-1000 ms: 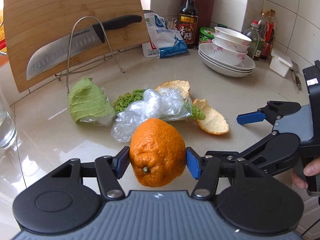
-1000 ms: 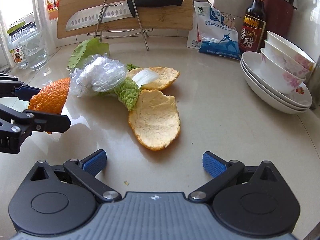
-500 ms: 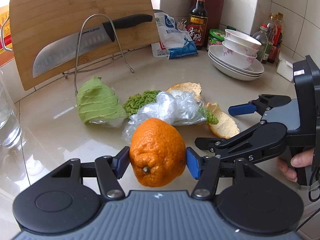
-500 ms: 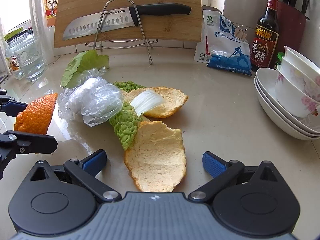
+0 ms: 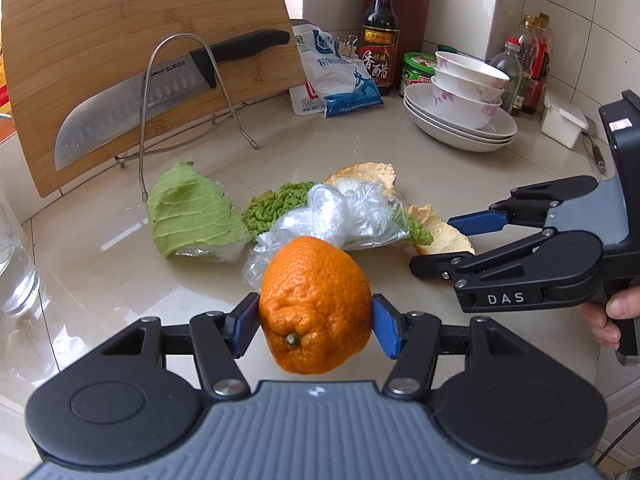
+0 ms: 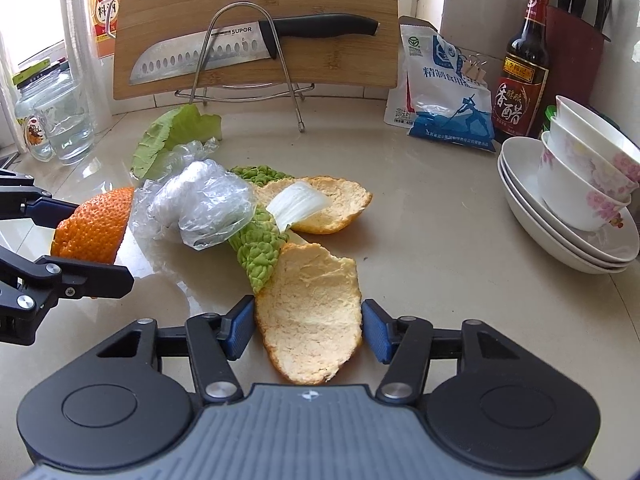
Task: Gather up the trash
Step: 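Grasp the orange with the left tool while the right tool grasps an orange peel, then carry the peel over the bucket and open the right tool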
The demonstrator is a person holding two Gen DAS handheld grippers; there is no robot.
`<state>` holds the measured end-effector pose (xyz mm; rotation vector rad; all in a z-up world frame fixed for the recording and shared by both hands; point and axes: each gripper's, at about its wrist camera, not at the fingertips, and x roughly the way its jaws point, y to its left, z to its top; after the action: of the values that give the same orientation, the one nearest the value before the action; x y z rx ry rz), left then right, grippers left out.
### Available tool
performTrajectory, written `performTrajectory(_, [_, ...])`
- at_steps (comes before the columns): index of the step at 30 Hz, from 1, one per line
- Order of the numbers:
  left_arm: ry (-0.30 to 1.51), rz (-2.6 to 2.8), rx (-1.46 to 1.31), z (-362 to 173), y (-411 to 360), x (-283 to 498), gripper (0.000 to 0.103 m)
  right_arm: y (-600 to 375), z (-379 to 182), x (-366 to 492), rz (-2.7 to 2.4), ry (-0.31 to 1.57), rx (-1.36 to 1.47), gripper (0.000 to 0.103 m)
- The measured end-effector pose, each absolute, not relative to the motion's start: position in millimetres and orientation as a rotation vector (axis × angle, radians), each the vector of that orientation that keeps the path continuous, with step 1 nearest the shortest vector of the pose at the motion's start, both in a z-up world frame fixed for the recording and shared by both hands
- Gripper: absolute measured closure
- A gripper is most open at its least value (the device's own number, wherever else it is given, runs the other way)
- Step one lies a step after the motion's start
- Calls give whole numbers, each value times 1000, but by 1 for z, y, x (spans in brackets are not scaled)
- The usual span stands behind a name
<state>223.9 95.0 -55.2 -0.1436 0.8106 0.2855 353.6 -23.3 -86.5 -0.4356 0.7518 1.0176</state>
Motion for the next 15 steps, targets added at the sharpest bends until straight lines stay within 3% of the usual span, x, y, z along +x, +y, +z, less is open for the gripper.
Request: performTrajectory(15, [880,117,-88,-48,81,222,48,-66,-66,327,967,788,-409,45])
